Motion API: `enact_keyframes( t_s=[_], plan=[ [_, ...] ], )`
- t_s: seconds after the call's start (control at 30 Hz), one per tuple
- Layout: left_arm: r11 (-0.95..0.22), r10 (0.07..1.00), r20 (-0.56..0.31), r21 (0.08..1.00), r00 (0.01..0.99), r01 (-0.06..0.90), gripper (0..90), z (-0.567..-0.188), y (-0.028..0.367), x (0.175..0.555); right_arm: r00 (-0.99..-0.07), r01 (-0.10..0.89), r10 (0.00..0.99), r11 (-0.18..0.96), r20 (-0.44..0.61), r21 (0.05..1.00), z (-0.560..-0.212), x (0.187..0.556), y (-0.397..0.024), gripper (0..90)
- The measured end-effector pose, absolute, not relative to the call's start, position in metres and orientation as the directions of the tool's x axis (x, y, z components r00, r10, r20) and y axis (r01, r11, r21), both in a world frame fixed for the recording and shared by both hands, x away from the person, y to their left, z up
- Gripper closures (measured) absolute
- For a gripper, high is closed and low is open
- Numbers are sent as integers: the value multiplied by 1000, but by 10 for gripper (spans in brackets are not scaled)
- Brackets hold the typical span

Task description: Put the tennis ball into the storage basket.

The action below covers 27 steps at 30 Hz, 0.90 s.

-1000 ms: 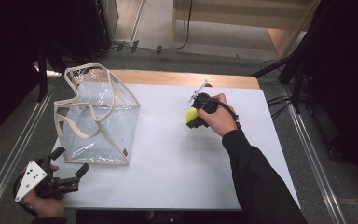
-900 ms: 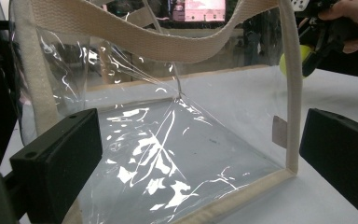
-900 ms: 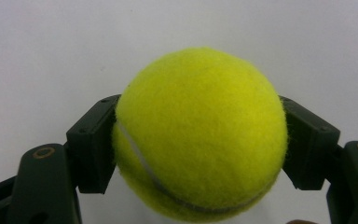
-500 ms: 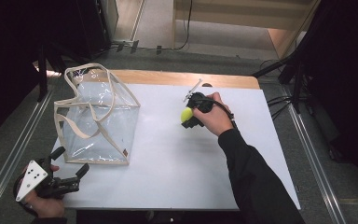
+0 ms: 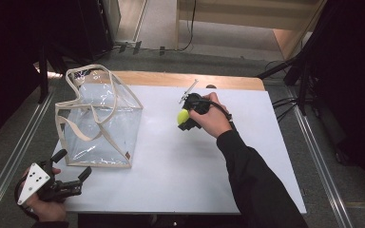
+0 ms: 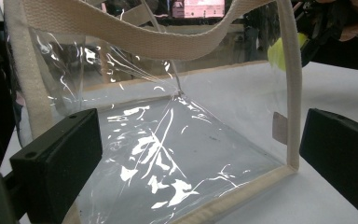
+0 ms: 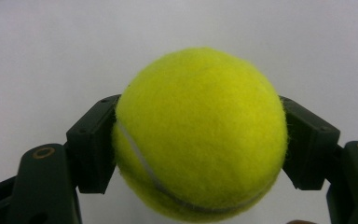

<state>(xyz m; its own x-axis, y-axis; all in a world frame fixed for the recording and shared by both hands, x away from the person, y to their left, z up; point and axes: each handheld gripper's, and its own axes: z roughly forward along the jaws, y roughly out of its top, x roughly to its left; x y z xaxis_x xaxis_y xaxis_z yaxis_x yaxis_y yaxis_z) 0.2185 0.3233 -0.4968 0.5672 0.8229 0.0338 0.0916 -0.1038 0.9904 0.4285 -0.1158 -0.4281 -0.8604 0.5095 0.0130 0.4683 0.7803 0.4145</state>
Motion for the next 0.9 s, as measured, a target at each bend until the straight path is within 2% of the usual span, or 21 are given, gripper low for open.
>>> enact_keyframes(
  t_s=[0.9],
  plan=[
    [-106, 823, 37, 990, 567, 90, 0, -497, 322, 219, -901, 395, 434, 818, 1, 418, -408, 424, -74, 227]
  ],
)
